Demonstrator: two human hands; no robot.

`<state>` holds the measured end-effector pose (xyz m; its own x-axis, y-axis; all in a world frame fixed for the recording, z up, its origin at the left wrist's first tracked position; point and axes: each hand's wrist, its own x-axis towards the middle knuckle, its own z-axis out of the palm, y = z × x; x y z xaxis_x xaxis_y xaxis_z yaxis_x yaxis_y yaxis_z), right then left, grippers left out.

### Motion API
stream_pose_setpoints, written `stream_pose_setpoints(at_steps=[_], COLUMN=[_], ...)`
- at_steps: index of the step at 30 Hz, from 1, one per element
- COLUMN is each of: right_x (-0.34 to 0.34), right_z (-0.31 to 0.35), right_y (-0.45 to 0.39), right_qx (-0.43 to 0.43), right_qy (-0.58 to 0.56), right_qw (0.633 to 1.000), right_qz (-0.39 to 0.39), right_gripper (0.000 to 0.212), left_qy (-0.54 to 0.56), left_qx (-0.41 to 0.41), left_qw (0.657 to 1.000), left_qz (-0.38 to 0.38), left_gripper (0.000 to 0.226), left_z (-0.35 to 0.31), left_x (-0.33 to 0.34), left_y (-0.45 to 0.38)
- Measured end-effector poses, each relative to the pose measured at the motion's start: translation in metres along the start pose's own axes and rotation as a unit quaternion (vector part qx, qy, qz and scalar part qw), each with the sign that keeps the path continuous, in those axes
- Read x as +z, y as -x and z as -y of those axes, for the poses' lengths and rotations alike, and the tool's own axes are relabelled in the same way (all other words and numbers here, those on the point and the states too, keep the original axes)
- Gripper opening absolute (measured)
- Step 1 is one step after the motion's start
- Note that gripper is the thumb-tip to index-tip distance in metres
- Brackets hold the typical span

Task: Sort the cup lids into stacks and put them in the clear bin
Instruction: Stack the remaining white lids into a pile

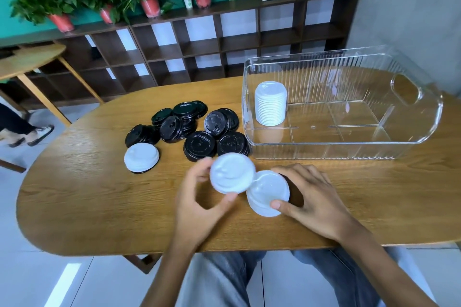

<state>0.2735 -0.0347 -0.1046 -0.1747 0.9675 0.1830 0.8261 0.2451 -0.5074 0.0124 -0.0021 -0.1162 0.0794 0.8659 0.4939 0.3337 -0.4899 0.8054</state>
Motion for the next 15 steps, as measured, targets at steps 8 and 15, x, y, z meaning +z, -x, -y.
stream_pose_setpoints(at_steps=[8,15], right_x=[-0.005,-0.003], right_z=[-0.004,-0.004], right_y=[0.006,0.004], right_qx=[0.002,-0.007], right_qy=[-0.159,-0.105], right_qw=[0.986,0.994], right_qz=[-0.045,-0.021], right_gripper=[0.059,0.054], left_qy=[0.014,-0.035], left_qx=[0.026,0.018], left_qw=[0.994,0.991], left_qz=[0.107,0.129], left_gripper=[0.078,0.084], left_z=[-0.013,-0.009], left_x=[0.036,0.037], left_y=[0.003,0.004])
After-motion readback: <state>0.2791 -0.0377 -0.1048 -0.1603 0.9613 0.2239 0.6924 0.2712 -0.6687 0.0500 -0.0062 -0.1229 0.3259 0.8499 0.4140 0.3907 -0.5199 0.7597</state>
